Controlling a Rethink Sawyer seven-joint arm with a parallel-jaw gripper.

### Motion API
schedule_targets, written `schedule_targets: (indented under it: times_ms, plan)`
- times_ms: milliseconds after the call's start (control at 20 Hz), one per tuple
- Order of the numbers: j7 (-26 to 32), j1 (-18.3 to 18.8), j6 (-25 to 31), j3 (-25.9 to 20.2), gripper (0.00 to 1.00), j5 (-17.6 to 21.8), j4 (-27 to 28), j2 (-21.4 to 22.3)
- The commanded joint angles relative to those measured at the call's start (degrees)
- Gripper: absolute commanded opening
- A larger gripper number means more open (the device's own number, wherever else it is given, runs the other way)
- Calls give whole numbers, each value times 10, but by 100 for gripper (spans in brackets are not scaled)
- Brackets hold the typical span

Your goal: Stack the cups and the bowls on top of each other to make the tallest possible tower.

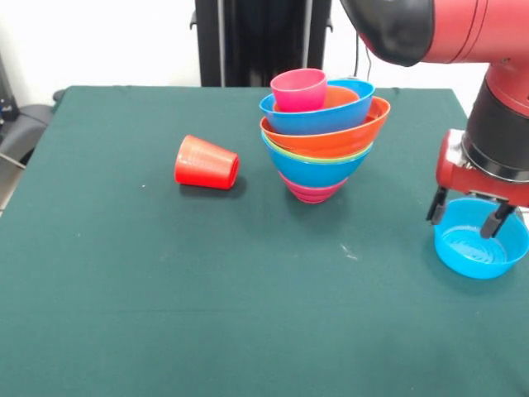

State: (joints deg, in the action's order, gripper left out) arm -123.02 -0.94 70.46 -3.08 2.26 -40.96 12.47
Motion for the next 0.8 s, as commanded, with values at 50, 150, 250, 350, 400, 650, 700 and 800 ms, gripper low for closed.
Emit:
schedule_targets:
  times_ms: [50, 150, 250, 350, 400, 650, 700, 800]
  plan:
    - [-60, -16, -64, -25, 100, -4, -87, 4]
    - [-62, -18, -66, -22, 100, -9, -96, 3]
    - [-72, -22, -59, -16, 100, -11, -105, 3]
    - [-84, -28, -58, -7, 100, -11, -116, 4]
    - [-87, -30, -65, -6, 100, -12, -124, 6]
    - [-90, -35, -96, 1, 100, -15, -159, 12]
    - [-89, -36, -104, 3, 100, -14, -165, 12]
    - [-90, -39, -123, 9, 100, -10, -174, 10]
